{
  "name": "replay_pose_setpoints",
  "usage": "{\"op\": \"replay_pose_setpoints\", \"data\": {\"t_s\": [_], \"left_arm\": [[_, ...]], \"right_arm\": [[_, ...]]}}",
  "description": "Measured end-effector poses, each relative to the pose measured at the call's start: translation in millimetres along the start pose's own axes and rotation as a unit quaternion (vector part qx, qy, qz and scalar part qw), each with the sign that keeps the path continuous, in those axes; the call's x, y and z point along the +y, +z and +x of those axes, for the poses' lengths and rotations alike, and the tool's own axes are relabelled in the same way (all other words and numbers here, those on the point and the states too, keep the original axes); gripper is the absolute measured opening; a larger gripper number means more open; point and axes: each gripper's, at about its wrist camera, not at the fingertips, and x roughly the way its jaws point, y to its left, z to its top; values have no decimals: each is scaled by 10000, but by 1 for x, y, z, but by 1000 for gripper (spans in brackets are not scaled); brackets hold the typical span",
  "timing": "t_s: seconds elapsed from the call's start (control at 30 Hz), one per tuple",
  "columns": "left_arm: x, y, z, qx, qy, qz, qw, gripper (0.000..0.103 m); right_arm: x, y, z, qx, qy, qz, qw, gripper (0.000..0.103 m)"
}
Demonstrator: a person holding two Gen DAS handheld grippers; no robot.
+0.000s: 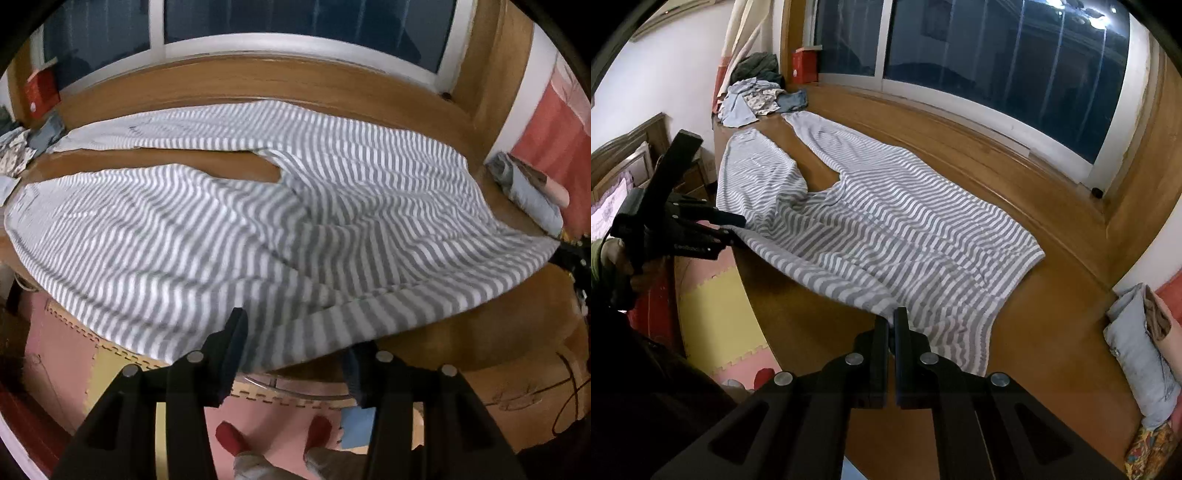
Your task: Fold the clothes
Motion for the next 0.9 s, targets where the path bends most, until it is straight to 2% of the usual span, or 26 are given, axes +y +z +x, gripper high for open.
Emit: {"op": "replay_pose_setpoints", "data": {"t_s": [0.07, 0.17, 0.33, 0.47, 0.67, 0.83, 0.9], "left_arm": [[2, 0, -5, -11, -89, -26, 10000, 21], [3, 1, -18, -45, -269, -124, 9996, 9], [3, 9, -53, -287, -216, -95, 9993, 7], [-4, 32, -74, -389, -80, 164, 9991, 7], [-9, 104, -84, -623, -195, 625, 9959, 7], [-22, 175, -56, -686, 297, 1317, 9885, 7], [-27, 202, -36, -636, 242, 1463, 9869, 7]], "right_arm": [[-2, -1, 1, 28, 25, 52, 10000, 3], [-3, -4, 1, 71, 65, 110, 9999, 3], [-5, -3, -8, 30, 158, 181, 9997, 3], [-11, 6, -20, -78, 310, 197, 9993, 3], [-42, 41, -31, -428, 321, 367, 9979, 3], [-77, 79, -17, -520, 320, 655, 9960, 3], [-91, 95, 1, -403, 151, 653, 9969, 3]]}}
